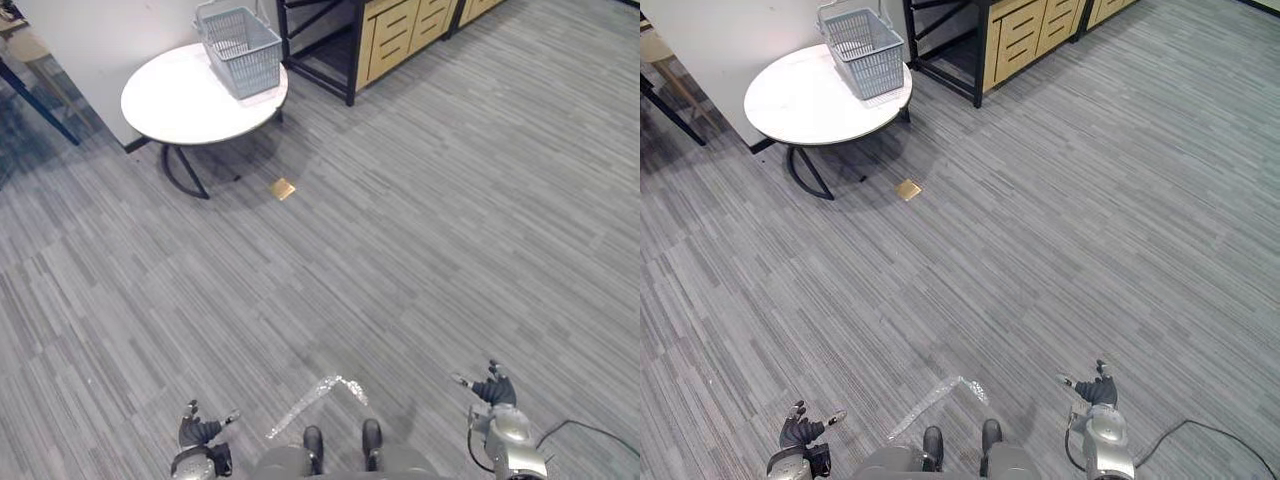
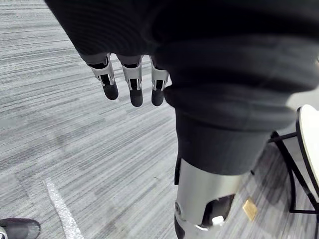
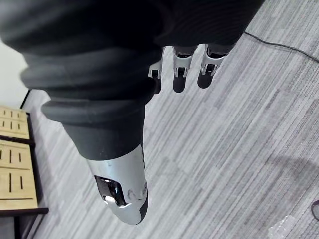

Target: Pick vegetable in the basket

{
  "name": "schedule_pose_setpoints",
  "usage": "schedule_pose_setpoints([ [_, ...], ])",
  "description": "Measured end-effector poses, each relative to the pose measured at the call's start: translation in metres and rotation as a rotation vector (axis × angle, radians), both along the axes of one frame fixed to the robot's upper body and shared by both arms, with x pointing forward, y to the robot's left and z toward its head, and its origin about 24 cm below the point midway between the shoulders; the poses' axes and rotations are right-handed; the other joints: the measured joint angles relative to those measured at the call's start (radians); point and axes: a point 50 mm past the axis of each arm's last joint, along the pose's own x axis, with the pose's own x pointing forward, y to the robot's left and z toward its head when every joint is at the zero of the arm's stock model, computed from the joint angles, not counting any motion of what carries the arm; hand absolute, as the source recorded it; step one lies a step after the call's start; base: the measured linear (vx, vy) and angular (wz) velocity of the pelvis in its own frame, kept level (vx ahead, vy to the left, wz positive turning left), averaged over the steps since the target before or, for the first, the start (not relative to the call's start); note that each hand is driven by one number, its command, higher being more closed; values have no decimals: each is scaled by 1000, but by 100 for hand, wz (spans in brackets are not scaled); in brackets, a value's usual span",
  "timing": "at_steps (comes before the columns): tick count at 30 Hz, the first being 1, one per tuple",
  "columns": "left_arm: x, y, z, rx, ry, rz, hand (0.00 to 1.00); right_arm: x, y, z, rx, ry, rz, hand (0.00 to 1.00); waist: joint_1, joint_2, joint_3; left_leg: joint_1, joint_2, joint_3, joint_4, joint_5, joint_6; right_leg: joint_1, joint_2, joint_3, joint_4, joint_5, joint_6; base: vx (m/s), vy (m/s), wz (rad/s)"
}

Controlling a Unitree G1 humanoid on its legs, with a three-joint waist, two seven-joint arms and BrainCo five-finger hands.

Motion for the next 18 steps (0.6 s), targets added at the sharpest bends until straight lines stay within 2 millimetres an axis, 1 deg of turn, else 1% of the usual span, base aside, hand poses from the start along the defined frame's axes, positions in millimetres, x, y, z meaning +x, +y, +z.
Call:
schedule_pose_setpoints([
  [1, 4, 1, 1, 7, -6, -15, 0, -4, 4, -2, 9, 6, 12, 0, -2, -4, 8, 39, -1, -25, 11, -30, 9, -62, 8, -13, 127, -30, -9, 391, 72, 37],
  [2, 6, 0, 2, 9, -7, -24, 0, -7, 4, -3, 9, 13, 10, 0, -2, -1, 10, 56, 0, -37, 11, -38, 4, -78, 7, -30, 127, -46, -14, 472, 37, 52],
  [3, 8, 1, 3, 14, -13, -32, 0, -9, 3, -4, 9, 19, 9, 0, -2, 1, 13, 83, 3, -65, 8, -48, -6, -108, 6, -59, 90, -56, -20, 317, 20, 46],
  [4, 11, 2, 4, 17, -18, -35, 0, -9, 3, -4, 8, 19, 9, 0, -6, 0, 14, 96, 7, -77, 3, -56, -5, -124, 9, -70, 56, -55, -20, 464, -23, 69],
  [5, 18, 1, 6, 20, -34, -50, 0, -9, 2, -3, 4, 18, 9, 0, -13, 2, 19, 125, 19, -109, -16, -64, -10, -167, 22, -80, -31, -45, -20, 528, -52, 84],
  [6, 27, -1, 8, 20, -53, -62, 0, -6, 0, 0, -4, 6, 13, 0, -25, 15, 27, 156, 37, -152, -50, -62, -16, -207, 38, -82, -161, 11, -14, 778, -101, 112],
  [7, 35, -3, 11, 17, -71, -68, 0, -3, -4, 4, -18, -10, 17, 0, -48, 25, 40, 208, 57, -196, -98, -54, -30, -224, 58, -81, -330, 107, -15, 625, -99, 104],
  [8, 38, -3, 12, 18, -80, -71, 0, -2, -5, 5, -24, -16, 19, 0, -57, 18, 49, 237, 61, -211, -115, -48, -41, -225, 57, -77, -404, 153, -23, 685, -144, 89],
  [9, 41, -3, 13, 20, -85, -73, 0, -2, -6, 7, -30, -19, 19, 0, -60, 18, 56, 273, 60, -232, -123, -50, -56, -232, 56, -69, -484, 225, -22, 728, -190, 75],
  [10, 38, -2, 11, 24, -71, -77, 0, -8, -7, 5, -31, -6, 15, 0, -64, -3, 45, 314, 54, -264, -116, -61, -86, -239, 51, -48, -541, 310, -41, 744, -220, 74],
  [11, 39, -3, 10, 18, -67, -79, 0, -10, -9, 4, -36, 4, 14, 0, -67, 4, 47, 338, 62, -285, -108, -65, -94, -238, 49, -34, -506, 427, -69, 749, -250, 62],
  [12, 46, -13, 9, -3, -75, -101, 0, -6, -13, 7, -49, -6, 16, 0, -62, 61, 55, 337, 113, -298, -62, -44, -131, -266, 77, -86, -375, 397, -123, 736, -256, 63],
  [13, 55, -16, 13, -2, -102, -117, 0, -1, -5, 11, -31, -39, 21, 0, -71, 67, 55, 296, 124, -296, 57, 55, -202, -270, 70, -128, -261, 283, -158, 722, -265, 50],
  [14, 56, -16, 14, -2, -105, -117, 0, 0, -4, 12, -27, -48, 22, 0, -72, 67, 56, 287, 125, -295, 87, 80, -205, -261, 70, -136, -250, 264, -163, 724, -291, 66],
  [15, 56, -18, 13, -12, -107, -113, 0, 3, 3, 17, -18, -87, 33, 0, -81, 67, 57, 226, 133, -267, 268, 238, -221, -188, 74, -164, -239, 188, -170, 589, -254, 42],
  [16, 55, -20, 12, -19, -105, -111, 0, 4, 7, 19, -17, -100, 43, 0, -81, 66, 57, 190, 143, -247, 362, 354, -242, -144, 80, -169, -246, 163, -176, 718, -311, 54],
  [17, 55, -23, 13, -33, -114, -120, 0, 6, 12, 23, -10, -123, 55, 0, -75, 70, 60, 84, 195, -200, 603, 360, -227, -44, 101, -182, -287, 130, -188, 755, -345, 37],
  [18, 57, -24, 15, -35, -127, -123, 0, 8, 17, 24, 8, -143, 46, 0, -57, 63, 62, -31, 247, -133, 787, 301, -163, 43, 126, -189, -331, 117, -207, 610, -281, 31],
])
